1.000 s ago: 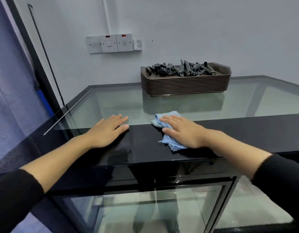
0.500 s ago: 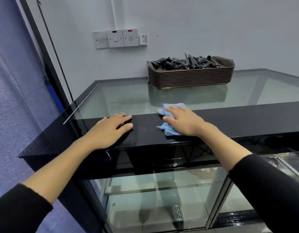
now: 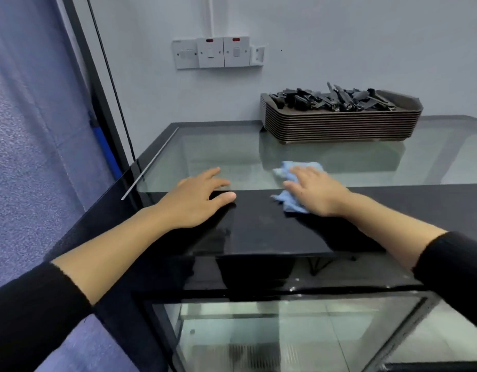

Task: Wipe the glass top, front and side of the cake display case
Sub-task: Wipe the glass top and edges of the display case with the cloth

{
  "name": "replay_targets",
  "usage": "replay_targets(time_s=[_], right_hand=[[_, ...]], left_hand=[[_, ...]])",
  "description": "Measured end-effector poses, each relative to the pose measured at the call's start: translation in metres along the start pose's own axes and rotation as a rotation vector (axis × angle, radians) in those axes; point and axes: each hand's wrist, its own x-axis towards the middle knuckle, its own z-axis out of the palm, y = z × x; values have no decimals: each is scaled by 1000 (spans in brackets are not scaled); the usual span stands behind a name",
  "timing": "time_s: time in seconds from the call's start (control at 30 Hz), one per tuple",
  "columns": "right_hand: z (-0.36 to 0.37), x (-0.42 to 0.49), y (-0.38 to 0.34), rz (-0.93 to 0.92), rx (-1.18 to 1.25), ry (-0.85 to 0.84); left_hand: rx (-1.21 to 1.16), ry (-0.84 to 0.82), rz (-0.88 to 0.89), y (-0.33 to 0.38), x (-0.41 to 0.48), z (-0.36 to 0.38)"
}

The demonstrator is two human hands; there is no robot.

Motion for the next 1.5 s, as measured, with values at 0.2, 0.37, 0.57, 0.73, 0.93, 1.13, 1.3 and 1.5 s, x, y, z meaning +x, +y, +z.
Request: replay_targets(time_s=[0.2, 0.37, 0.57, 0.73, 0.93, 1.13, 1.3, 1.5], right_hand=[[21, 94, -41, -159, 50, -9], [28, 182, -40, -89, 16, -1], [33, 281, -39, 3, 18, -9], [44, 350, -42, 239, 19, 63], [52, 343, -69, -335, -1, -105], [40, 348, -16, -104, 2, 2], [49, 405, -34, 250, 59, 83], [63, 439, -111, 82, -5, -37]], left_hand=[[46, 89, -214, -73, 85, -27], [60, 69, -334, -134, 139, -33], [69, 46, -470, -172, 163, -36], [89, 99, -497, -179, 169, -25], [83, 105, -492, -178, 168, -22], [89, 112, -485, -178, 167, -21], [72, 120, -494, -179, 168, -21], [29, 166, -493, -177, 169, -20]])
